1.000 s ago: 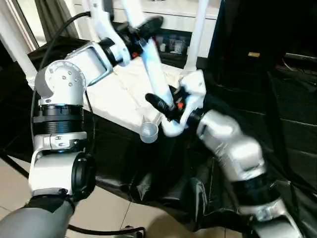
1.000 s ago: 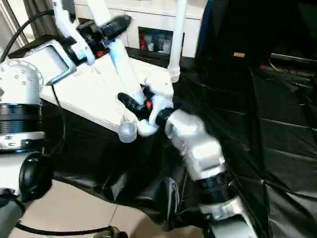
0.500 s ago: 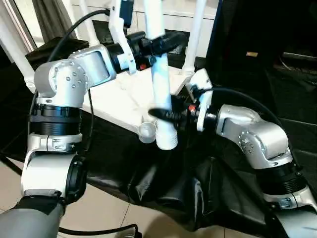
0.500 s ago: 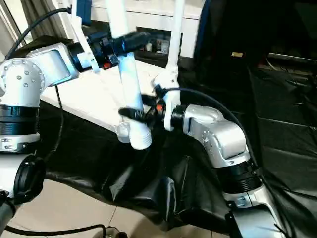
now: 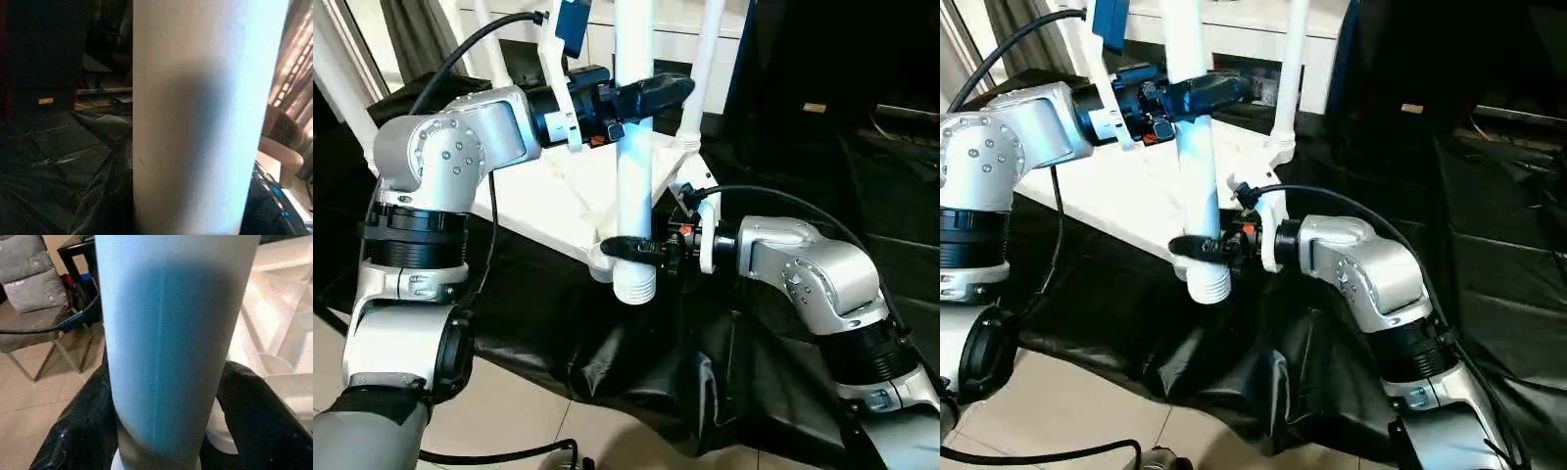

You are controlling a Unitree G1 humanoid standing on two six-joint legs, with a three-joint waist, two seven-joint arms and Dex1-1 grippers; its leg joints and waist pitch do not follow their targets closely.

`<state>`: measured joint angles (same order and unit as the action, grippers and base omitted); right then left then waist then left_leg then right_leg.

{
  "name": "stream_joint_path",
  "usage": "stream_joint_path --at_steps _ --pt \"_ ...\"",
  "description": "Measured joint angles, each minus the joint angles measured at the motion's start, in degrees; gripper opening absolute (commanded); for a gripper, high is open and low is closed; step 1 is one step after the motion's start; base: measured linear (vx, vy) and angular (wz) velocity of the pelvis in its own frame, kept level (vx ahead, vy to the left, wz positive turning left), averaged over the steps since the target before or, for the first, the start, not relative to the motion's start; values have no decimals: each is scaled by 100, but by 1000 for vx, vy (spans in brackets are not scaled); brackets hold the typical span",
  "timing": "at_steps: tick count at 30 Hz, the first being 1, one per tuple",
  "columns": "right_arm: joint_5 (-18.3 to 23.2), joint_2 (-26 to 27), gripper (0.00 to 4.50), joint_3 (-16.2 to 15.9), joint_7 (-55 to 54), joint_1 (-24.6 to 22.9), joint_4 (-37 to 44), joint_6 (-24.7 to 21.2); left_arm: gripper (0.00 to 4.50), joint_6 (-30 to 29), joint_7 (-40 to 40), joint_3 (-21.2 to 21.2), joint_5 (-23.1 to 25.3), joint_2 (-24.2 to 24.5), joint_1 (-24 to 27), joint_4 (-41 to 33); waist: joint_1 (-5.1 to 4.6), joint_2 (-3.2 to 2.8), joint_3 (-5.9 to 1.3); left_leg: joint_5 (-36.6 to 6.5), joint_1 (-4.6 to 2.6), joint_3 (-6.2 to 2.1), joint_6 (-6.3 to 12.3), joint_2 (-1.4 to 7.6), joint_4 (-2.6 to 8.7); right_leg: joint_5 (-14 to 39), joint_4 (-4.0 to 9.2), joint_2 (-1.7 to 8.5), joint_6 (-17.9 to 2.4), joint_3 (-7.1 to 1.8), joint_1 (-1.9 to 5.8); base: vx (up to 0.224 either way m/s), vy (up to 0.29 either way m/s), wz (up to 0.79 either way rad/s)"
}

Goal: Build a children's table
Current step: Pick table leg

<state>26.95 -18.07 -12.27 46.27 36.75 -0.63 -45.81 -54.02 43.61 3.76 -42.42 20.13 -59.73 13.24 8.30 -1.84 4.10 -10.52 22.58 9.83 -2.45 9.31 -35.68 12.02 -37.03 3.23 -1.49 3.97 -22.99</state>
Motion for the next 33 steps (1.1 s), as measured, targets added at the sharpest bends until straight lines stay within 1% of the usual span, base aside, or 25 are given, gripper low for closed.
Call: stream_joint_path --at_steps 5,10,12,14,17,19,20,23,32,33 --pt "58 45 303 41 42 0 -26 -144 169 -13 104 -23 0 11 0 -4 1 0 0 0 0 0 0 0 0 0 0 0 0 0 0 0 0 0" --pt "98 70 303 55 43 0 -62 -160 169 -13 149 -23 1 20 2 -18 1 0 0 0 0 0 0 0 0 0 0 0 0 0 0 0 0 0" --pt "116 129 275 68 36 0 -86 -166 169 -14 185 -23 0 25 3 -60 1 0 0 0 0 0 0 0 0 0 0 0 0 0 0 0 0 0" --pt "164 169 265 68 37 0 -130 -170 169 -13 191 -23 2 25 3 -88 1 0 0 0 0 0 0 0 0 0 0 0 0 0 0 0 0 0" --pt "198 190 231 72 38 0 -142 -192 169 -11 191 -23 9 36 3 -87 2 0 0 0 0 0 0 0 0 0 0 0 0 0 0 0 0 0" --pt "215 210 219 74 40 0 -155 -208 169 -11 191 -23 21 42 3 -87 2 0 0 0 0 0 0 0 0 0 0 0 0 0 0 0 0 0" --pt "214 219 204 71 46 0 -154 -208 169 -11 190 -23 36 42 3 -87 2 0 0 0 0 0 0 0 0 0 0 0 0 0 0 0 0 0" --pt "213 224 194 70 46 0 -154 -209 169 -11 190 -22 49 41 3 -86 5 0 0 0 0 0 0 0 0 0 0 0 0 0 0 0 0 0" --pt "209 218 191 70 42 0 -154 -196 169 35 189 -20 82 31 3 -65 7 -2 -1 0 0 0 0 0 0 0 0 0 0 0 0 0 0 0" --pt "206 213 191 70 42 0 -154 -191 204 35 185 -4 82 12 2 -44 7 -2 -1 0 0 0 0 0 0 0 0 0 0 0 0 0 0 0"
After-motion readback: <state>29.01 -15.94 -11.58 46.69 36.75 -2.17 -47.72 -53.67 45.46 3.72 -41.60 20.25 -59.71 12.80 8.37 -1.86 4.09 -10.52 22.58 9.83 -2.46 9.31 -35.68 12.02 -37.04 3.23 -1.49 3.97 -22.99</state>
